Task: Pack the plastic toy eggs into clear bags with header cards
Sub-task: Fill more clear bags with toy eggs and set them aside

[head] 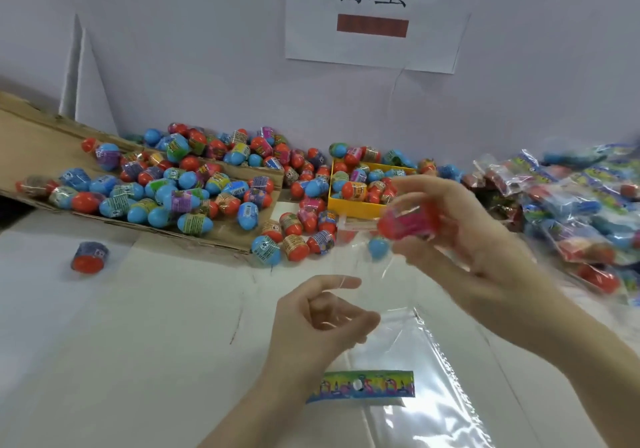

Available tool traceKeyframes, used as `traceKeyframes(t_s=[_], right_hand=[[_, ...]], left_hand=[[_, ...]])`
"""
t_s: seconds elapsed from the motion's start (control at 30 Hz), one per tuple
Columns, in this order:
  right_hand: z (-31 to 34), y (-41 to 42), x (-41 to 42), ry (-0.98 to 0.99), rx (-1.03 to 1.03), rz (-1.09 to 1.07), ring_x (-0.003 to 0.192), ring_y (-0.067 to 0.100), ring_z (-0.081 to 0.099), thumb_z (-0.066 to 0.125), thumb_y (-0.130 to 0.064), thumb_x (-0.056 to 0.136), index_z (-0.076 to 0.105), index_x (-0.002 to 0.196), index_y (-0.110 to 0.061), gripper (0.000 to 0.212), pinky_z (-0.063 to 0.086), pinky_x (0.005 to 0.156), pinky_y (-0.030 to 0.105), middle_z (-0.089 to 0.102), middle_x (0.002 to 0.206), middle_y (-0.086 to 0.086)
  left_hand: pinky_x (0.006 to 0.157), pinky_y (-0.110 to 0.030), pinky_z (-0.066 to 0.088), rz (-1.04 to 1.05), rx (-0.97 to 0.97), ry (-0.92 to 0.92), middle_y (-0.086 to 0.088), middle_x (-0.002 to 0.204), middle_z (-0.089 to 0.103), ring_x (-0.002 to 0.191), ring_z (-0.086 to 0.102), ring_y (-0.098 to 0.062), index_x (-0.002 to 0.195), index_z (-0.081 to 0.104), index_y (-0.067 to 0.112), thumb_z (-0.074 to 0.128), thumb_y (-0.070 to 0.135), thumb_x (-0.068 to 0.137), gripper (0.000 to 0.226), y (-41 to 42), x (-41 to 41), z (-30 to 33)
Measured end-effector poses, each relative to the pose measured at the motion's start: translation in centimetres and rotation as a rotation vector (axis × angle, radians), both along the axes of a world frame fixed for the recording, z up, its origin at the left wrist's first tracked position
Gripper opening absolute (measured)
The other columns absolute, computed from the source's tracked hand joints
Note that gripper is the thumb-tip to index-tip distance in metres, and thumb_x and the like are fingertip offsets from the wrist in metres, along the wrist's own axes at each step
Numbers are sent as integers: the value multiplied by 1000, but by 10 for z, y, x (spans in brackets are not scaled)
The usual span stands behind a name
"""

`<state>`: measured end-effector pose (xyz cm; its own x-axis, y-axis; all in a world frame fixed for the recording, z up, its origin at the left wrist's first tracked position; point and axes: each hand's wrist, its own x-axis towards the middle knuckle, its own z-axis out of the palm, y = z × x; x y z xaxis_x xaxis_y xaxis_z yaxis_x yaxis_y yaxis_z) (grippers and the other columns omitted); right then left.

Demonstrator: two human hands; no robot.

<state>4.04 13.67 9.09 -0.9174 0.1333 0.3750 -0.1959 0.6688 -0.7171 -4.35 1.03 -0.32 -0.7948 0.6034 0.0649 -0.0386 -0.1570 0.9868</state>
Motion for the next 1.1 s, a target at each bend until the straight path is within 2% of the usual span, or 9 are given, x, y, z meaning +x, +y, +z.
traceKeyframes(t_s=[0.07,0.17,0.3,0.43,0.53,0.63,0.8,0.97,1.1], right_hand=[[-3,3,-1,6,300,-134,87,0,55,55,-41,69,42,107,-37,40,43,79,7,56,94,-20],[1,7,-3,-8,470,-171,89,3,44,55,-40,69,57,108,-27,41,39,75,11,46,93,-24],[7,12,0,-52,359,-28,96,2,51,64,-23,72,48,100,-48,41,46,83,11,47,105,-26],[13,16,1,-119,313,20,96,-2,55,70,-15,74,50,101,-45,45,45,83,8,57,101,-20],[20,14,-2,-175,320,11,88,-6,57,70,-34,67,53,95,-44,34,47,77,8,62,89,-21],[27,14,-7,-247,337,14,84,-5,57,58,-51,55,56,88,-45,33,48,74,11,63,81,-20],[24,18,-7,-373,341,145,92,-3,58,67,-18,77,53,104,-46,41,49,83,13,54,103,-21],[24,20,-7,-298,467,108,103,-8,42,67,-15,79,47,97,-59,51,38,82,-1,39,107,-26],[25,18,-7,-148,578,24,99,-1,50,65,-27,70,59,86,-46,26,39,88,7,54,99,-21]], left_hand=[[57,-28,55,6,-12,65,-5,61,71,54,63,-17,86,67,25,79,0,62,37,-1,4,0],[60,-28,53,-8,5,105,-7,61,70,57,62,-20,84,69,32,81,-2,63,41,-3,6,2],[58,-20,51,-13,-6,139,-9,63,69,57,62,-18,86,67,33,82,1,63,42,-4,9,3],[58,-17,48,-18,-5,171,-5,63,70,57,62,-12,90,65,36,76,15,58,40,-4,12,4],[59,-16,49,-42,-6,182,-2,64,71,57,63,-12,95,64,35,75,16,60,41,-4,13,2],[62,-23,54,-73,-5,175,-2,65,71,58,64,-18,97,64,34,77,16,62,42,-5,11,2],[60,-23,56,-122,-13,147,-2,68,72,55,66,-16,93,65,39,80,10,69,41,-5,10,2],[54,-20,53,-111,-22,134,-1,66,72,50,65,-13,97,62,32,78,10,68,39,-4,11,1],[53,-17,51,-102,-10,128,2,63,71,49,64,-11,97,62,30,77,16,66,38,-3,11,1]])
